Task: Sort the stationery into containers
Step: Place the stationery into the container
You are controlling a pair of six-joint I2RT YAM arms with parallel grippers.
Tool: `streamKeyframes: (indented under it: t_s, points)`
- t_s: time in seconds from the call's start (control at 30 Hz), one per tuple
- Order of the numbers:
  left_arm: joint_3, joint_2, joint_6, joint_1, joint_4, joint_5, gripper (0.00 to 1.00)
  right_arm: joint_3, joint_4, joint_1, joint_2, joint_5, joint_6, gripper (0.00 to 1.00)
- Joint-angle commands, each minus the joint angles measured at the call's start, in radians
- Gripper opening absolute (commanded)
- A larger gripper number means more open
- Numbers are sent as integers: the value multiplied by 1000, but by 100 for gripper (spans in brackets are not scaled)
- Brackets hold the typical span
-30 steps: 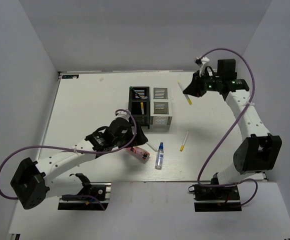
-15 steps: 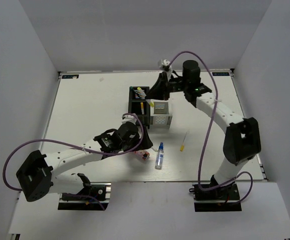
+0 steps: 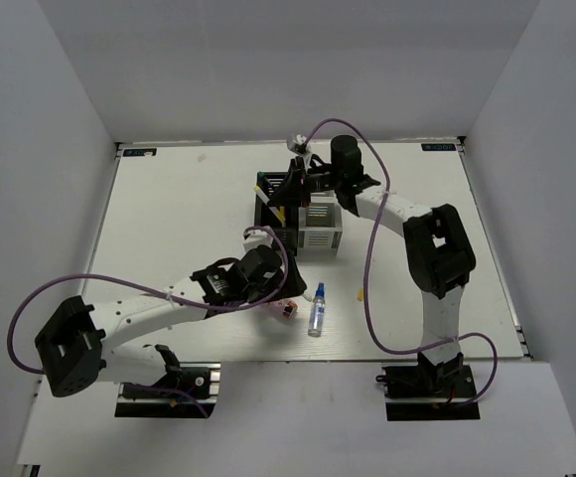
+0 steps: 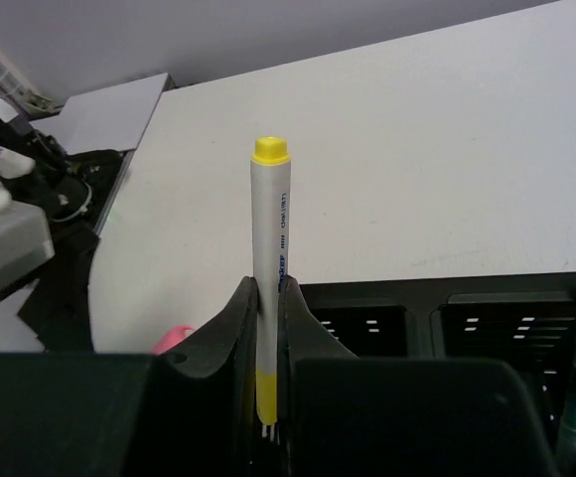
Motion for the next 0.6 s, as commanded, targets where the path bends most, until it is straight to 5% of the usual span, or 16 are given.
streamKeyframes:
  t_s: [0.0, 0.2, 0.27, 0.33, 0.57]
  points:
    - [81, 20, -48, -20, -1, -57, 100, 67, 59, 13, 41, 22, -45, 0]
    - [122, 77, -136, -43, -1, -97, 100, 163, 16, 16, 104, 36, -92, 5]
    - [122, 91, -156, -53, 19, -97, 100, 154, 3, 14, 112, 36, -113, 37]
    - [132, 116, -199, -62, 29, -120, 100, 126, -2, 8, 98, 36, -115, 52]
    - [211, 198, -292, -94, -8, -200, 100, 109, 74, -54, 8, 16, 31, 53]
